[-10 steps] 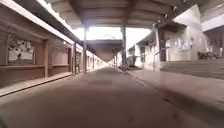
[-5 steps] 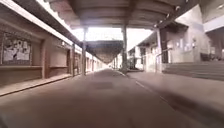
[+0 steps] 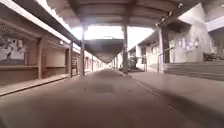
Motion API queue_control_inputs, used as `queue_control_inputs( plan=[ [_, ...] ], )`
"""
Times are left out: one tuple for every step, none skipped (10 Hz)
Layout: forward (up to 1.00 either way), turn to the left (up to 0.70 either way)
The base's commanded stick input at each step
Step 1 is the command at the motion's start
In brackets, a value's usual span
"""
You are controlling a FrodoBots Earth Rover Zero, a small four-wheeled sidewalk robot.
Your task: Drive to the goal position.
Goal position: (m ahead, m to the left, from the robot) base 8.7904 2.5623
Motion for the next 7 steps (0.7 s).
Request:
queue_control_inputs(
  plan=[
    [0.70,0.00],
    [0.70,0.00],
    [0.70,0.00],
    [0.70,0.00],
    [0.70,0.00],
    [0.70,0.00],
    [0.70,0.00]
  ],
)
